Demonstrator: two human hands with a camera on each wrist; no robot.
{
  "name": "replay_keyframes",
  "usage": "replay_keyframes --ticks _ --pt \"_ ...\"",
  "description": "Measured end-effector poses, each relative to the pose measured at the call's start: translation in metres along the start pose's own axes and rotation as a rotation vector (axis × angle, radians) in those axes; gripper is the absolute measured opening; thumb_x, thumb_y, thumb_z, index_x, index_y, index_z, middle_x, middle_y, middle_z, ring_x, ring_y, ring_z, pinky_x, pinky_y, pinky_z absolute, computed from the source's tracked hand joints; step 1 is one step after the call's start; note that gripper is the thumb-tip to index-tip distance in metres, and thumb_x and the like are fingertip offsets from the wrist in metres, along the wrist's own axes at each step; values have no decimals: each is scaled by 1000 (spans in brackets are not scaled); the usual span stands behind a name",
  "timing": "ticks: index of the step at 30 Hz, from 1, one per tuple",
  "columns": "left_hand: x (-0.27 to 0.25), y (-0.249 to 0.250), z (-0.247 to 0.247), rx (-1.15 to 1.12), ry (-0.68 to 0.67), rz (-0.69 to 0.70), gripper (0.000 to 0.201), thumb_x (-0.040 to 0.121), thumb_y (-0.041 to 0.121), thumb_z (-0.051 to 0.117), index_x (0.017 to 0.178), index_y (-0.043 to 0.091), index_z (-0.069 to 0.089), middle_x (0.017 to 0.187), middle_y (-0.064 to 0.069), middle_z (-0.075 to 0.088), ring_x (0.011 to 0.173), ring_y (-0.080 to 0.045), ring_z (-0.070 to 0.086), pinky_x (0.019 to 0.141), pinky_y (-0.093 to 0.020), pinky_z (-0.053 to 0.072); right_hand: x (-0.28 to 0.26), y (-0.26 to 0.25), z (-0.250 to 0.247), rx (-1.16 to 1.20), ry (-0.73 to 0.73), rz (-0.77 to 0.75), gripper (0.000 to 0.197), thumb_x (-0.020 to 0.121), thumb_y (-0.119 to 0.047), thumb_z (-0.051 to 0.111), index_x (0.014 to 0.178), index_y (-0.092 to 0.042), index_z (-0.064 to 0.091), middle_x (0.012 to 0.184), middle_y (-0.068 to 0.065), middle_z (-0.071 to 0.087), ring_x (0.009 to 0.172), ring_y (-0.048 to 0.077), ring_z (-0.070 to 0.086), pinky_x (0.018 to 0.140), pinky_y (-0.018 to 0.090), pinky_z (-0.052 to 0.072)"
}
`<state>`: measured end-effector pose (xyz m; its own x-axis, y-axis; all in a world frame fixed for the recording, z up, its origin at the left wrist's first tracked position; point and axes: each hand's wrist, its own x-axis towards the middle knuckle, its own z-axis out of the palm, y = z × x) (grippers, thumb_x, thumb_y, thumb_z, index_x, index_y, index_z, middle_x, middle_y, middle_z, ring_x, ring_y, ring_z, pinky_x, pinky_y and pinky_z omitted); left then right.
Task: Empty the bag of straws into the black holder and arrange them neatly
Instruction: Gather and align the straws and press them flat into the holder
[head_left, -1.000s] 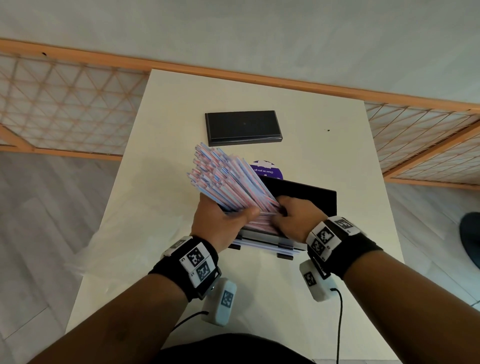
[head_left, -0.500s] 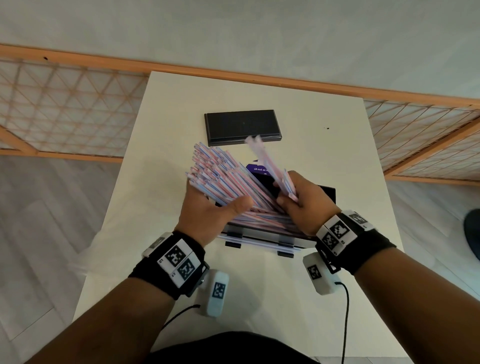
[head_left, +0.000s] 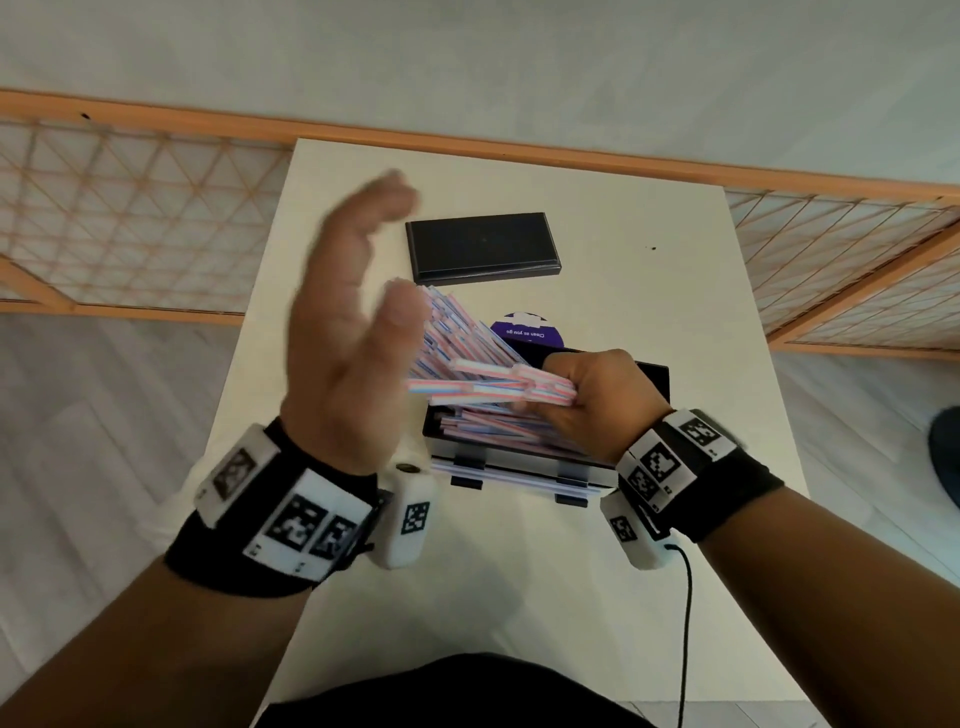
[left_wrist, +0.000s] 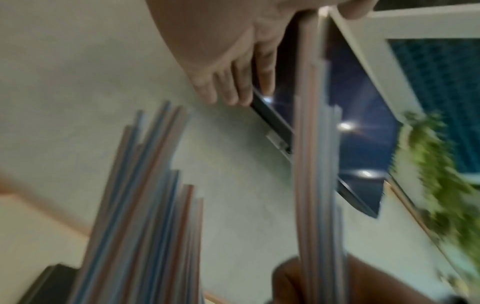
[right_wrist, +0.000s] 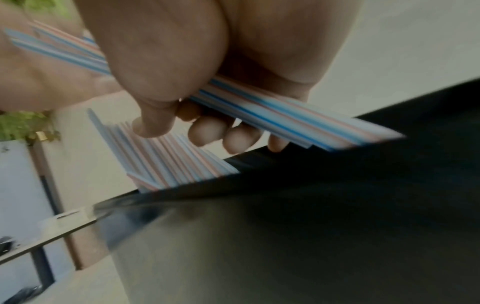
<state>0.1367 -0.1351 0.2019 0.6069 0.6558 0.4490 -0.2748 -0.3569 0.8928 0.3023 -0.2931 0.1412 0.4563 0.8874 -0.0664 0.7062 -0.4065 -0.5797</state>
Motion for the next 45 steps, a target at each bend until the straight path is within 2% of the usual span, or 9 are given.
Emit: replay_keyframes --ticks 6,12,16,22,26,31,36,41,45 --pt "-15 4 38 366 -426 132 54 101 44 44 115 -1 69 132 -15 61 132 -23 52 109 -37 41 6 -38 2 -196 2 -156 35 76 -47 31 74 -22 56 69 -2 62 63 23 59 52 30 42" --pt "-12 -14 44 529 -251 258 11 91 11 69 84 4 73 82 -6 72 77 -23 66 73 -32 51 7 -44 16 -328 61 -101 65 72 -55 18 87 -14 66 69 5 66 62 31 60 55 29 33" --pt "-15 -14 36 587 -94 277 12 87 7 72 91 -4 68 90 -12 68 83 -28 62 81 -26 47 0 -39 23 -239 62 12 65 69 -71 28 89 -19 61 73 3 65 65 31 62 58 37 51" --pt "-2 -4 -1 554 154 283 35 86 10 66 106 -16 54 107 -16 53 101 -23 52 89 -29 41 -13 -17 33 -210 -18 36 79 60 -90 45 101 -22 49 96 -7 46 90 18 47 80 36 48" --pt "-5 -19 -5 309 319 -90 58 81 36 64 125 3 46 124 -3 46 113 -13 49 95 -25 39 -20 4 25 -211 -10 190 92 56 -95 40 109 -20 48 105 -3 51 99 20 50 86 36 48" --pt "-25 -52 19 -323 478 -613 59 63 52 72 104 15 53 99 -3 57 93 -14 56 91 -36 46 -22 15 28 -341 -273 311 116 57 -100 9 138 -22 40 129 3 57 119 28 54 102 44 43" --pt "-33 -62 41 -401 239 -593 63 69 62 80 107 16 60 106 -8 65 105 -27 62 103 -56 45 -17 11 26 -389 -205 337 93 71 -88 13 123 -20 50 121 6 51 115 32 48 95 46 45" --pt "-27 -58 47 -336 193 -553 77 68 55 81 120 6 52 105 -5 64 97 -18 64 91 -37 51 -4 19 33 -189 -281 488 96 61 -89 26 127 -22 46 125 10 57 116 35 54 101 47 44" --pt "-27 -62 47 -424 150 -571 85 65 38 88 126 -5 48 104 -10 63 97 -26 64 90 -44 53 3 20 30 -108 -269 440 65 77 -68 57 124 -24 51 117 5 54 110 28 56 99 39 45"
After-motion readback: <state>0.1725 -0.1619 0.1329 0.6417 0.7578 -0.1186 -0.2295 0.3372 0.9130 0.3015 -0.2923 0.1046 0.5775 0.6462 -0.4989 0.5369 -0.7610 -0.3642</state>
